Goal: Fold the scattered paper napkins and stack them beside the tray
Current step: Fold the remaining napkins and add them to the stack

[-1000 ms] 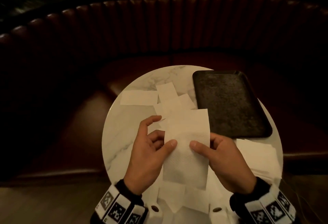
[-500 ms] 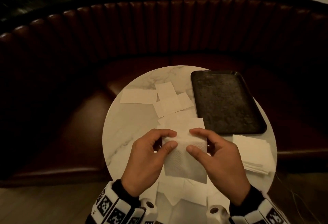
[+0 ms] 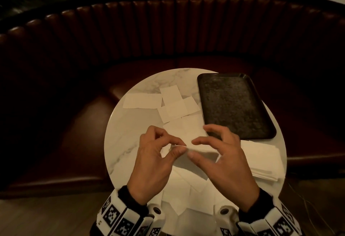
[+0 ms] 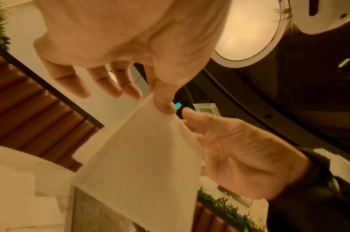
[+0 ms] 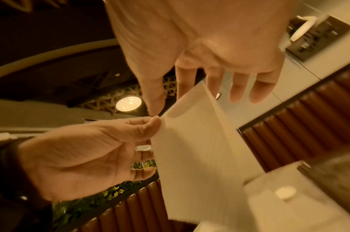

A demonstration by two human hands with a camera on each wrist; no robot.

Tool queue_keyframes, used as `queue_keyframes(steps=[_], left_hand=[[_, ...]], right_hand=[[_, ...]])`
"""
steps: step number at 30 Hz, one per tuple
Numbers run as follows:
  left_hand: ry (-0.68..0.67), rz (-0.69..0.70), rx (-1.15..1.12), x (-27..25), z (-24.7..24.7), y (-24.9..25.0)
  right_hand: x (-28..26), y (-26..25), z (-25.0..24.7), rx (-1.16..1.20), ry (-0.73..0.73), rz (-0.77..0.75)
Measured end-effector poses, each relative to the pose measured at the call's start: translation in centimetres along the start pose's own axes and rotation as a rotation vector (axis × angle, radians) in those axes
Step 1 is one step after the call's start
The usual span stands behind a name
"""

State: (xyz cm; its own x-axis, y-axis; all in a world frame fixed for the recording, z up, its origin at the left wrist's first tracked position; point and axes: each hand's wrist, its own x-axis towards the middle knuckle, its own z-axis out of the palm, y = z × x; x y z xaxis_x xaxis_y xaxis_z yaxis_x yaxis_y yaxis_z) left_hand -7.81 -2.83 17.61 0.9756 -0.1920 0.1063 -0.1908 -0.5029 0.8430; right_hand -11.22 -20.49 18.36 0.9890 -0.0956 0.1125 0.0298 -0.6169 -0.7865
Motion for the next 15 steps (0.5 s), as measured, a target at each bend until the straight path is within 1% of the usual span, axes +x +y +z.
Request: queue_keyframes(steps=[2, 3, 6, 8, 11, 13, 15], left_hand=[[-0.027, 0.047, 0.001, 0.0, 0.0, 0.1], [-0.035, 0.057, -0.033, 0.1, 0.0, 0.2], [-0.068, -0.011, -0.138, 0.4, -0.5, 0.2], [-0.068, -0.056, -0.206, 0.5, -0.7, 0.1], [-0.058, -0.109, -0.303, 0.6, -0.8, 0.0], [-0.056, -0.152, -0.379, 0.7, -0.4, -0.1], [-0.043, -0.188, -0.442, 0.9, 0.1, -0.1]], right_hand=[[0.6, -0.5, 0.0, -0.050, -0.087, -0.061], [0.9, -0.9, 0.0, -0.029, -0.124, -0.071], [1.3, -1.1, -0.1, 0.099, -0.168, -0.055], [1.2, -0.7, -0.5, 0.119, -0.146, -0.026], [0.6, 0.4, -1.6, 0.201, -0.104, 0.078], [0.2, 1.3, -2.4, 0.290, -0.075, 0.131], [-0.2, 2.2, -3.0, 0.424, -0.013, 0.208]])
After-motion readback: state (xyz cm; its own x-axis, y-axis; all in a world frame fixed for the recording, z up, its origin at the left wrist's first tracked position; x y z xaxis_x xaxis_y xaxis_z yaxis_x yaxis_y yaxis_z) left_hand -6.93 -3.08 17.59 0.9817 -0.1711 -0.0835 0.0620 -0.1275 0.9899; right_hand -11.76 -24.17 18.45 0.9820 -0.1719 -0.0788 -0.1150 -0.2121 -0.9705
